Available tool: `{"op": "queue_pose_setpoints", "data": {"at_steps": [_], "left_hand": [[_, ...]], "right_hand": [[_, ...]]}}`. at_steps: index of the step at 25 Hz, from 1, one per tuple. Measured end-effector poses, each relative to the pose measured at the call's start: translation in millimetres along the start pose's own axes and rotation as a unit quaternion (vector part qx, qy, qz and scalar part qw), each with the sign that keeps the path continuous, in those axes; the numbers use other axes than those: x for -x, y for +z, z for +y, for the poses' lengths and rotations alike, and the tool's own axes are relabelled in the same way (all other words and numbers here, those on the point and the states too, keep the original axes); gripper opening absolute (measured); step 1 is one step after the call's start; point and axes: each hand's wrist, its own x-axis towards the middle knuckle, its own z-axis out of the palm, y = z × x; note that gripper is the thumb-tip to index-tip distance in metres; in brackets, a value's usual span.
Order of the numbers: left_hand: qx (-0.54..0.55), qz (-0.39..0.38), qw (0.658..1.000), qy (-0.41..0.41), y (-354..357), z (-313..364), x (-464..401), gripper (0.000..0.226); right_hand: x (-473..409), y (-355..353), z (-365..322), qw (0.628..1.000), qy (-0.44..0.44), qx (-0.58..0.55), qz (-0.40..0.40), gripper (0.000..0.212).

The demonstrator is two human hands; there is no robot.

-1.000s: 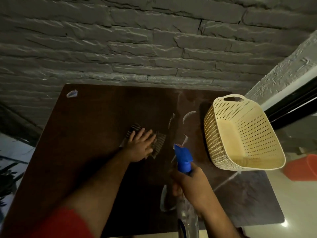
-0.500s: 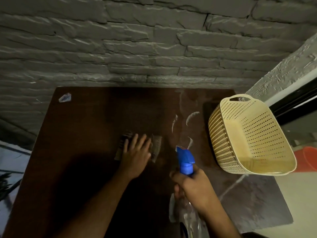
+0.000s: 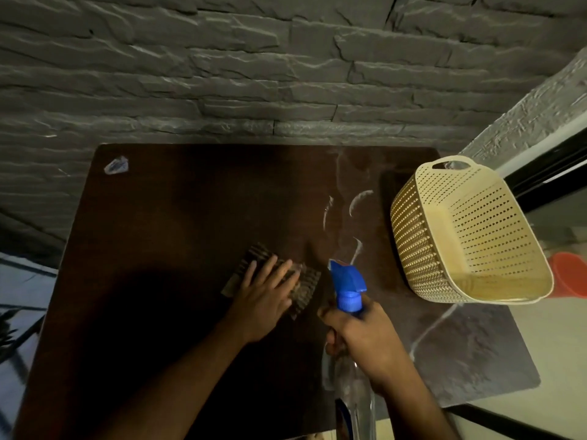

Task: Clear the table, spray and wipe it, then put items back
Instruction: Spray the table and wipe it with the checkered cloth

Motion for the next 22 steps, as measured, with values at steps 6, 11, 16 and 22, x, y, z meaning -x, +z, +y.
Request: {"op": "queue_pose_setpoints", "data": {"at_steps": [6, 11, 16, 22], "left_hand": [[0.062, -0.057, 0.982, -0.172, -36.9, -26.7, -136.6, 0.059], [0.061, -0.005, 0.997, -0.052, 0.8, 35.2, 13.6, 0.061], [0.026, -0.012, 1.0, -0.009, 14.1, 25.4, 51.1, 0.064], [0.071, -0.071, 0.977, -0.188, -36.1, -29.0, -106.9, 0.06]], "right_hand": [[-6.6, 7.6, -7.4, 0.999, -0.015, -0.024, 0.031, 0.016], [9.2, -2.3, -11.3, 0.999, -0.023, -0.021, 0.019, 0.01], [13.6, 1.7, 4.3, 1.0, 0.007, -0.018, 0.006, 0.011], [23.3, 3.0, 37.6, 0.999, 0.039, 0.021, 0.019, 0.012]]}}
